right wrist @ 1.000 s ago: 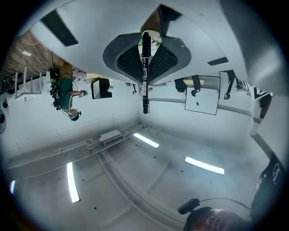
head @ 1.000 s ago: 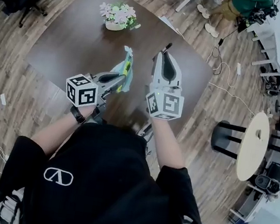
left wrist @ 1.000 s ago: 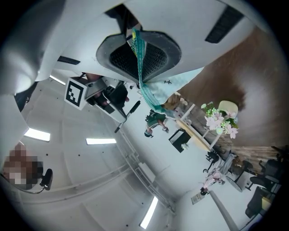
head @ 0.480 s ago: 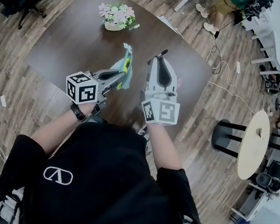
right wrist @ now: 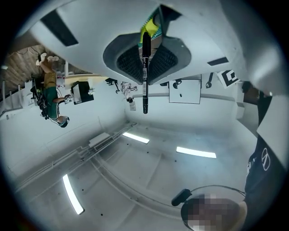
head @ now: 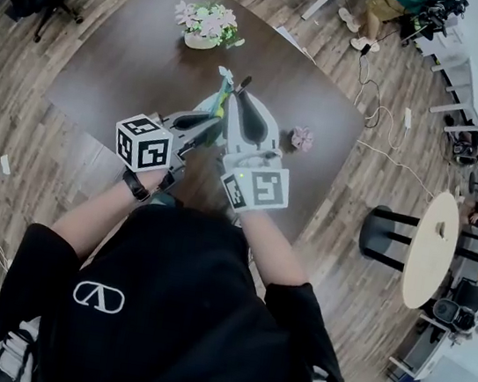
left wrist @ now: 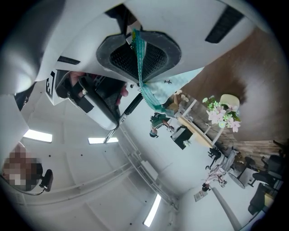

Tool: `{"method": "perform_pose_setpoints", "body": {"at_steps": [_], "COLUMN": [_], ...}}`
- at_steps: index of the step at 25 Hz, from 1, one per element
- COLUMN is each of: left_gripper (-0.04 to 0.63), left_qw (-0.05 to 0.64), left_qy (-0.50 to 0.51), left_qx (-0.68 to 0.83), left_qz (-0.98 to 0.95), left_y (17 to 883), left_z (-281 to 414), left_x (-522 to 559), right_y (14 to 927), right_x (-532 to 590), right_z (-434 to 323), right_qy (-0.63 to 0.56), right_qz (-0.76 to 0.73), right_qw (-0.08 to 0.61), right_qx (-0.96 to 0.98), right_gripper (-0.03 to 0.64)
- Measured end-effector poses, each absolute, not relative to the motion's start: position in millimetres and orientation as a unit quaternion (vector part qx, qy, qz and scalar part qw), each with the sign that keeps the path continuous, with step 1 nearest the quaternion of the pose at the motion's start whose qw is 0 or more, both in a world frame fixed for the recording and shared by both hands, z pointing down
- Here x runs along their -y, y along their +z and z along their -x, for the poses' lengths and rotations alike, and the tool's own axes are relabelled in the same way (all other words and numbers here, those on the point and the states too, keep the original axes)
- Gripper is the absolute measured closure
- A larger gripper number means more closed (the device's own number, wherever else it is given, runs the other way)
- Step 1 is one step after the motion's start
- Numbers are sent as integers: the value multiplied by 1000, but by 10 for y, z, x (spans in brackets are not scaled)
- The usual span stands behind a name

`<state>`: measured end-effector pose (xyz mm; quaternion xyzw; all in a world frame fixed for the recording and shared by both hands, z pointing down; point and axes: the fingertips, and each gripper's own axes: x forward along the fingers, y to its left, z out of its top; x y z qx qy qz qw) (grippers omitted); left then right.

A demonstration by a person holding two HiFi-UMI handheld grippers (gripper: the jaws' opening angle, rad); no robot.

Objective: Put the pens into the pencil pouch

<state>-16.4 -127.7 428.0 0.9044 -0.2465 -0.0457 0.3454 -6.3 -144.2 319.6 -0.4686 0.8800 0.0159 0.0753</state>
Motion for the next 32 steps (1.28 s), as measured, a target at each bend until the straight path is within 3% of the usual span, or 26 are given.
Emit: {"method": "perform_pose_setpoints", "body": {"at_steps": [15, 24, 32], "left_gripper": [580, 580, 580], "left_qw": [283, 294, 301], "left_qy": [-65, -69, -62], "left_qx": [248, 258, 269], "left_qz": [-924, -918, -913], "left_y": [3924, 4005, 4118], "left_z": [194, 240, 270], "left_x": [1234, 1302, 1360], "right_y": [3623, 3641, 3560], "right_x": [1483, 1378, 1400], "right_z": [30, 81, -43], "right_qy": [-60, -50, -42], "right_qz": [468, 440, 458], "right_qw": [39, 23, 32], "right_qx": [-881, -896, -887], "right_gripper": [574, 525, 528]}}
